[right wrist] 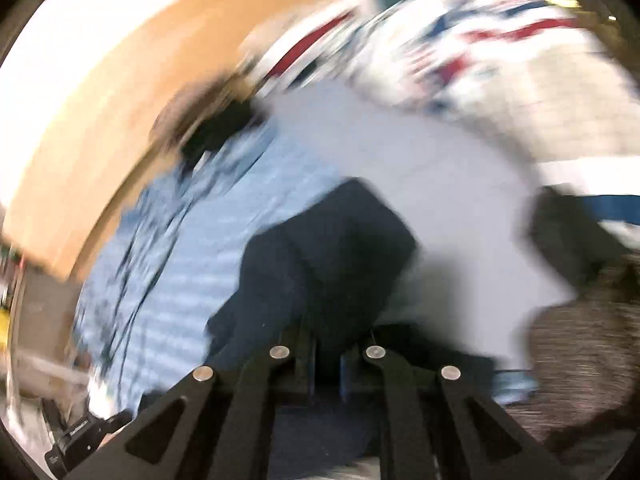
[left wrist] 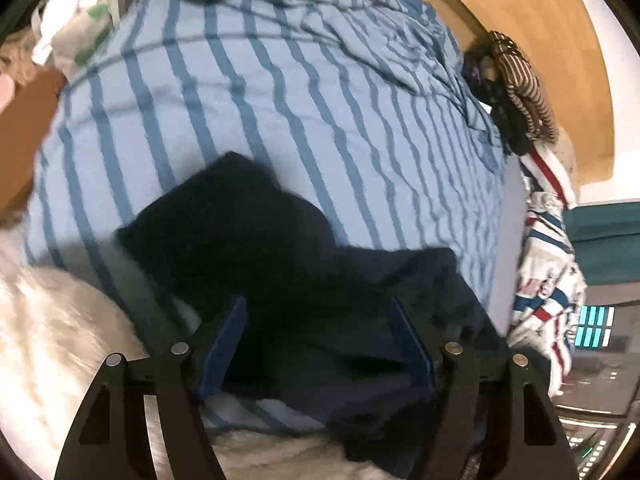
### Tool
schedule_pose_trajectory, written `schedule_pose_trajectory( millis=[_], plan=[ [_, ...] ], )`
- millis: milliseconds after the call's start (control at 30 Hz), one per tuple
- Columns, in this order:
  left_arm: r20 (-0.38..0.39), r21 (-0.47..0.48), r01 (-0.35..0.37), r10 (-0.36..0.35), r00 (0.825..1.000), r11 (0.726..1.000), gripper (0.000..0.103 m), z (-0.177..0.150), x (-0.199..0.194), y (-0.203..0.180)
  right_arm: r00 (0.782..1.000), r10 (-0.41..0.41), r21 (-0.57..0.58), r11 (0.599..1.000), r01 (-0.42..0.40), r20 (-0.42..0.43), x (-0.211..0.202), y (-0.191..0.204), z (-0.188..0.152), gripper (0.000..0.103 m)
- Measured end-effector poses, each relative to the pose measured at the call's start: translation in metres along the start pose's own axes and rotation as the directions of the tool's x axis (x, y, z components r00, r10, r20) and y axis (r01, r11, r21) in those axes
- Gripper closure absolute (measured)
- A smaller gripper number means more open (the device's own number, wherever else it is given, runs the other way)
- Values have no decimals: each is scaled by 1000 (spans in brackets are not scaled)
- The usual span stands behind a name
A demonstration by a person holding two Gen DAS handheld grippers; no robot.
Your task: Fold clothes
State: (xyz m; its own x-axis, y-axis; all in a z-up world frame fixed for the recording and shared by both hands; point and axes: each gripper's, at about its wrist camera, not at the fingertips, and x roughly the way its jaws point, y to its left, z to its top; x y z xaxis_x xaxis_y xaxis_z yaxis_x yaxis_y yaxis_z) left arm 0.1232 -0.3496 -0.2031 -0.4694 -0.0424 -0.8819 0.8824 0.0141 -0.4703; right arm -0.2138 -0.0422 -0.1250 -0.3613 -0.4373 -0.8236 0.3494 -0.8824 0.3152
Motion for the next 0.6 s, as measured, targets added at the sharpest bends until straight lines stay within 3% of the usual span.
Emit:
schedule_pose_trajectory(
  millis=[67, 167, 233, 300, 333, 400, 500, 567, 600],
  plan=[
    [-40, 27, 15, -14, 999, 1000, 30, -9, 14, -14, 994, -109, 99, 989, 109, 0, -25, -51, -10, 94],
    [-100, 115, 6, 6, 995, 993, 30, -29, 37, -42, 953, -267, 170, 942, 290, -145, -27, -110, -44, 91],
    [-147, 175, 20, 6, 989, 984, 30, -45, 48, -61, 916, -285, 193, 919, 345, -282, -15, -133, -71, 87],
    [-158, 227, 38, -1, 987, 973, 30, -55, 49, -78, 908, -226, 255, 911, 326, -352, -10, -145, -85, 78],
    [-153, 261, 53, -13, 988, 964, 30, -59, 45, -89, 921, -175, 301, 910, 287, -349, -12, -147, -86, 55],
    [-136, 306, 81, -40, 990, 949, 30, -61, 36, -106, 943, -119, 330, 917, 224, -310, -21, -141, -80, 51],
    [-131, 345, 112, -70, 989, 932, 30, -60, 31, -130, 972, -103, 249, 956, 155, -211, -37, -114, -56, 48],
    [-147, 356, 129, -81, 986, 925, 30, -60, 32, -142, 982, -78, 181, 977, 109, -171, -38, -94, -42, 32],
    [-163, 357, 149, -95, 982, 922, 30, -61, 35, -145, 986, -62, 145, 986, 85, -156, -37, -83, -35, 29]
  ],
)
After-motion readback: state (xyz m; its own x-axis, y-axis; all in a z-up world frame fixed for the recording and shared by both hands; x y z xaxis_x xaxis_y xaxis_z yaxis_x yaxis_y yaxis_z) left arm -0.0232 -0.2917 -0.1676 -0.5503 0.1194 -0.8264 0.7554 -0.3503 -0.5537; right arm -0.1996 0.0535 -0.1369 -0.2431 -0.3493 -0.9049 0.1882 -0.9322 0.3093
